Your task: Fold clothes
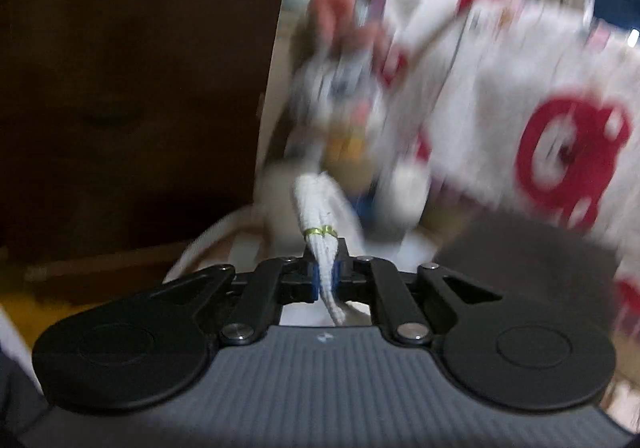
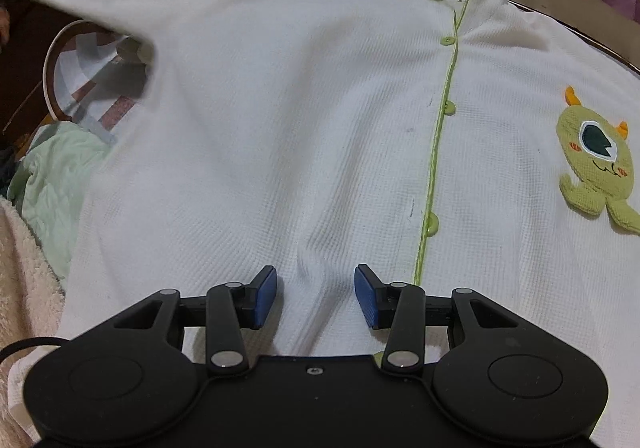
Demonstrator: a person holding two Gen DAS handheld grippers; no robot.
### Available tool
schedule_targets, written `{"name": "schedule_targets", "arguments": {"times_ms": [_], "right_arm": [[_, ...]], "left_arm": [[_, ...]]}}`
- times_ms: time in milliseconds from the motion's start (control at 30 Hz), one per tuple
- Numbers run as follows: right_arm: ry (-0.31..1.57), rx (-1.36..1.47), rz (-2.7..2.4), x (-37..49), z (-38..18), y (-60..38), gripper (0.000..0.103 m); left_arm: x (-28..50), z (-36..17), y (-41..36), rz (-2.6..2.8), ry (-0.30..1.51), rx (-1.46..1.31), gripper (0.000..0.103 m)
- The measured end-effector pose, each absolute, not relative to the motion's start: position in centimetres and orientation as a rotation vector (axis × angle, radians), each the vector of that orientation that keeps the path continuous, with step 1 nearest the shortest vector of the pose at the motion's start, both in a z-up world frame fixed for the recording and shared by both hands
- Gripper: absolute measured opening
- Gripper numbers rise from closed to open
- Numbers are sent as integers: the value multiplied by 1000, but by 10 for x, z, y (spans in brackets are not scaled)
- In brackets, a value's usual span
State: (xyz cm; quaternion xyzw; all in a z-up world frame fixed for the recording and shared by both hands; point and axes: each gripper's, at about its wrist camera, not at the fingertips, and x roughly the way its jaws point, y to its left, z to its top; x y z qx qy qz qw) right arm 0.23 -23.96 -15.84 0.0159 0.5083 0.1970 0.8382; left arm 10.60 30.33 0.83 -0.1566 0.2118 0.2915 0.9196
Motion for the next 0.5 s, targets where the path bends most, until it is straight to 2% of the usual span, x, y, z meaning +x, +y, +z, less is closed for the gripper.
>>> {"name": "schedule_targets", "arguments": {"times_ms": [33,67,100,200,300,367,433,500], "right_arm": [[1073,45,419,3,-157,-241,48],[1062,66,422,3,-153,-246,48],[1043,90,422,4,-148,-250,48],[958,143,399,9,-127,-268,48],[881,130,363,24,-100,-287,48],[848,112,345,41,-78,-301,49],[842,106,321,62,-57,-313,50],[859,99,294,91,-37,-325,56]], "left_arm": [[105,-1,303,617,469,-321,27],[102,-7,302,626,488,-329,43],[95,-10,297,619,485,-332,47],[68,-9,268,579,439,-300,48],[42,2,229,525,354,-218,59],[36,10,200,435,326,-172,60],[44,13,169,300,358,-129,62],[62,10,136,152,416,-110,62]]}}
